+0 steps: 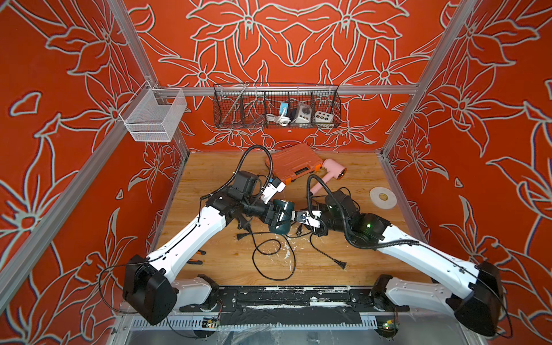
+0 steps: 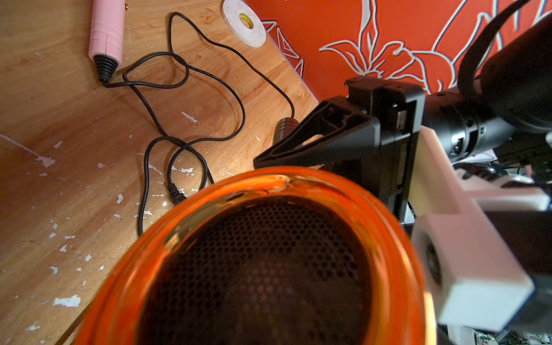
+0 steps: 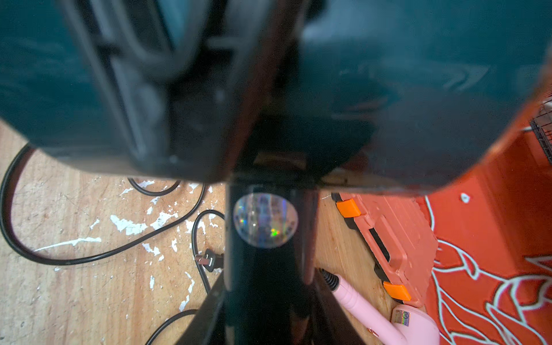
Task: Wrap the cord around the hair dryer
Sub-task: Pick up the hair dryer from the center of the board.
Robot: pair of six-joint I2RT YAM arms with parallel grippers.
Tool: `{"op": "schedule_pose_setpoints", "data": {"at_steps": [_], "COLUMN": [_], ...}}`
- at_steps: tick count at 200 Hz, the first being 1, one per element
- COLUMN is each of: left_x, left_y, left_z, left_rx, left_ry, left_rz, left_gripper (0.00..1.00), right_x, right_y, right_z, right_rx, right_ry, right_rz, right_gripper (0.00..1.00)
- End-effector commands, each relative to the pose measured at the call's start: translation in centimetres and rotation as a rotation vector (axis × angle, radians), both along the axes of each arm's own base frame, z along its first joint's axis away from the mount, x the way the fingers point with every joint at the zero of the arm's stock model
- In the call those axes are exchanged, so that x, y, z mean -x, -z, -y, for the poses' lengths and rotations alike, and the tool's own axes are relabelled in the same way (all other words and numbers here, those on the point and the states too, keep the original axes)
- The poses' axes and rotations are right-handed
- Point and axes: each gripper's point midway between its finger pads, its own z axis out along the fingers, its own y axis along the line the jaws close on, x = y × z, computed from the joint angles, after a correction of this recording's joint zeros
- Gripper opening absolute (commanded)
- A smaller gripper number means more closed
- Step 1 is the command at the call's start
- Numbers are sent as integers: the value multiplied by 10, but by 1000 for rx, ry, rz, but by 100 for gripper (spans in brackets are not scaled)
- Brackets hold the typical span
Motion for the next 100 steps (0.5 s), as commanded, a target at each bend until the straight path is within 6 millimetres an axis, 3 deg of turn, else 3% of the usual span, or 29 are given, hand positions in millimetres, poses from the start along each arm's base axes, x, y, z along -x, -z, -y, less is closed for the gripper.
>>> {"op": "schedule_pose_setpoints", "data": {"at_steps": [1, 31, 59, 78, 100], "left_x": [2, 5, 8, 9, 7], "left_y": [-1, 1, 4, 5, 4], "left_z": [4, 7, 9, 9, 10], "left_rx": [16, 21, 22, 25, 31], "left_ry": [24, 40, 57, 59, 53], "left_rz": [20, 8, -5, -2, 5], "left_gripper": [77, 74, 83, 83, 71], "right_x": [-4, -2, -1, 0, 1], "right_y": [-43, -44, -44, -45, -44], "right_z": [-18, -22, -25, -27, -28], "right_rx": [-115, -122, -125, -128, -127], "right_ry": [-29, -38, -43, -47, -49], "right_rz": [80, 83, 88, 88, 87], "right_gripper": [0, 0, 0, 0, 0]}}
